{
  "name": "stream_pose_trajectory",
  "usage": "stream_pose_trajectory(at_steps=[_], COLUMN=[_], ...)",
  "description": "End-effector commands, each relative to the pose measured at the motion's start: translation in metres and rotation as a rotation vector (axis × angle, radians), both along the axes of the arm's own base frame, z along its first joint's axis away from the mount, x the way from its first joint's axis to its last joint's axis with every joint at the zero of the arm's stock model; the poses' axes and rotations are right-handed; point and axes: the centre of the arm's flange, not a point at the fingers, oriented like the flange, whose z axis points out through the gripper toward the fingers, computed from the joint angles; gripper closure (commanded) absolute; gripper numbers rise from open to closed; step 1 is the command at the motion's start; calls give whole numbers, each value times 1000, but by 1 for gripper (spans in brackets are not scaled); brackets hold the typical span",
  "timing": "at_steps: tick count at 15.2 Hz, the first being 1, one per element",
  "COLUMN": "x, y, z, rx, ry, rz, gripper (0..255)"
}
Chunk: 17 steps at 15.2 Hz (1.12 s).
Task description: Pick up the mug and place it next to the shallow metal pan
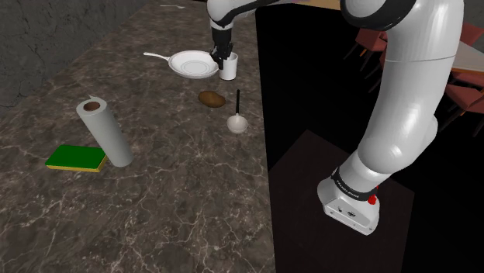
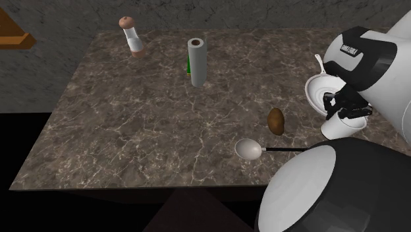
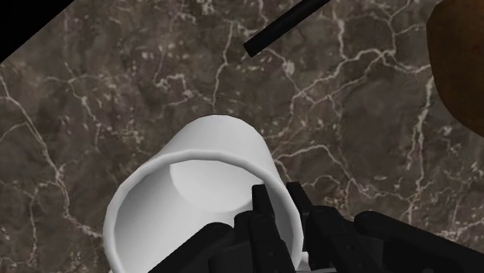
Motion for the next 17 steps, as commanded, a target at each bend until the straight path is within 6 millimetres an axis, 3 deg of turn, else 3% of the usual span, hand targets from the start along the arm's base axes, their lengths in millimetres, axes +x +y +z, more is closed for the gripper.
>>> stream_pose_trajectory(at_steps=[1, 10, 11, 16, 17], x=[-1, -1, -1, -1, -1], y=[-1, -1, -1, -1, 0], z=[-11, -15, -15, -15, -2], rx=[0, 0, 0, 0, 0], ry=[-1, -1, -1, -1, -1], rz=[0, 0, 0, 0, 0], gripper=[255, 255, 0, 0, 0])
